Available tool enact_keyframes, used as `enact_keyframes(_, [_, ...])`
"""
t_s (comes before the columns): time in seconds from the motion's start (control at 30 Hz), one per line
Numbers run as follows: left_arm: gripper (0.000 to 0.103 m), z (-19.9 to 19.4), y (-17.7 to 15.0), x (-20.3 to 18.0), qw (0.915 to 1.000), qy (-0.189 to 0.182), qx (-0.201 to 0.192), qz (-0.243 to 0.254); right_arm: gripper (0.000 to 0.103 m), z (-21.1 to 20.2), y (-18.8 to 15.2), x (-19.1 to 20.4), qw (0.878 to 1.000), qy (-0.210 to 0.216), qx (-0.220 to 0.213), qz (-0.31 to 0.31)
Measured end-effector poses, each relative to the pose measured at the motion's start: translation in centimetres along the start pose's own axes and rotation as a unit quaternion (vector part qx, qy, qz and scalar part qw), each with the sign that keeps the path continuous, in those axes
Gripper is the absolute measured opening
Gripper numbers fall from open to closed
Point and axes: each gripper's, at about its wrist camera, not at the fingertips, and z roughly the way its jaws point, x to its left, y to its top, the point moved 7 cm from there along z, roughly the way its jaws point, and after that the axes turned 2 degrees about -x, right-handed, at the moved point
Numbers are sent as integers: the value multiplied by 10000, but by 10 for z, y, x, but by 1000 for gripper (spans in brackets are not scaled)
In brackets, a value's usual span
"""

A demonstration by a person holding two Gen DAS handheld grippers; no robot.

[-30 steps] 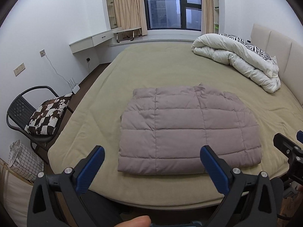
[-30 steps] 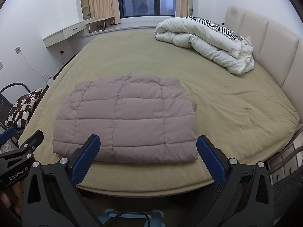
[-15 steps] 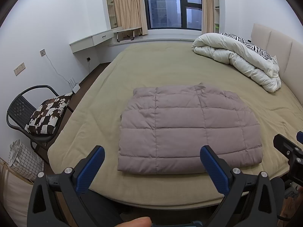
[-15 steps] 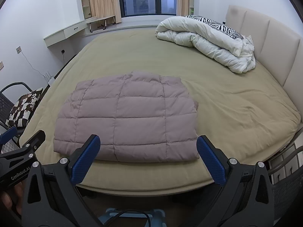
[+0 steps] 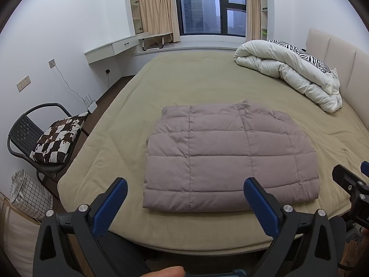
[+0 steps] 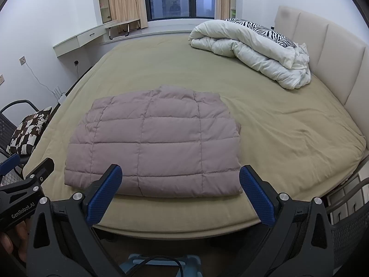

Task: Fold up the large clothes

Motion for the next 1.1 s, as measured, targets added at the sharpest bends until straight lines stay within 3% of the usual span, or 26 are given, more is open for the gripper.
enact_keyframes(1.1, [103, 0, -1, 1, 10000, -13, 21, 1, 103, 2, -2, 1, 10000, -12, 1, -24])
